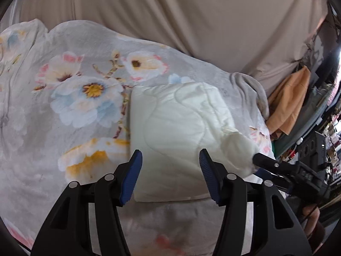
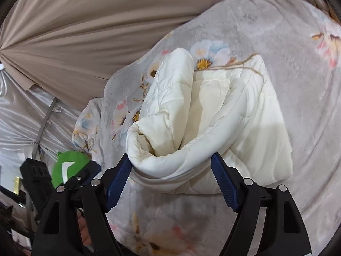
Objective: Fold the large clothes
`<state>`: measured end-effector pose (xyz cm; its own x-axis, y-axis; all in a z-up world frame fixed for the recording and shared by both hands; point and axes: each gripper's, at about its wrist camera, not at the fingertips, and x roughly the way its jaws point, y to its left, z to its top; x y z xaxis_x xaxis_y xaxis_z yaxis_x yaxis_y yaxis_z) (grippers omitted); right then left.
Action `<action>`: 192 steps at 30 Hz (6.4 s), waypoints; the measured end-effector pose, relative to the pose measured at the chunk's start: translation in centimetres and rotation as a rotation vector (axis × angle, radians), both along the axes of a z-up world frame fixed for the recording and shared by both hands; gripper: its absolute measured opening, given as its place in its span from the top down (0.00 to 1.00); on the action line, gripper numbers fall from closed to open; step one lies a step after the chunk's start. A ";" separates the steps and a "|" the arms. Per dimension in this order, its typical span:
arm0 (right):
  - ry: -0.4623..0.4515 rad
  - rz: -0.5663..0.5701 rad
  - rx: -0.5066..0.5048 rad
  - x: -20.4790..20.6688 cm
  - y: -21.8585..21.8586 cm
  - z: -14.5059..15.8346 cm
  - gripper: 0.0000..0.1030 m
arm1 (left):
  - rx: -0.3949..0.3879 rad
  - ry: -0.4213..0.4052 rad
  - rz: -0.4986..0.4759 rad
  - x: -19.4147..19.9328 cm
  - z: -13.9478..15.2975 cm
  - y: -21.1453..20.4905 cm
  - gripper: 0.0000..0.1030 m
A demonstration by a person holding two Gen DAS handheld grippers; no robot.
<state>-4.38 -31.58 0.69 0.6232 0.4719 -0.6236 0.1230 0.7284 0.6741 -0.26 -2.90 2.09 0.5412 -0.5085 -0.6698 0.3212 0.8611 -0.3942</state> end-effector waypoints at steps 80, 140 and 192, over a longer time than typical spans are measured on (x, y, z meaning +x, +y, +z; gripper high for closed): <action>0.008 -0.165 -0.548 10.0 -6.6 -5.7 0.99 | 0.281 -0.035 -0.010 7.7 -4.6 -16.0 0.42; 0.014 -0.216 -0.564 -1.8 -4.0 -2.9 0.70 | 0.449 -0.041 0.013 0.1 -3.8 -13.9 0.12; 0.205 -0.174 -0.156 0.8 -9.0 -9.6 0.13 | 0.255 0.200 -0.030 4.6 -6.7 -11.4 0.09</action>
<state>-3.56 -40.57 -8.94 0.5396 0.2577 -0.8015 0.3767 0.7775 0.5036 4.34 -14.27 -4.60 0.3732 -0.3244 -0.8692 0.2856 0.9315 -0.2250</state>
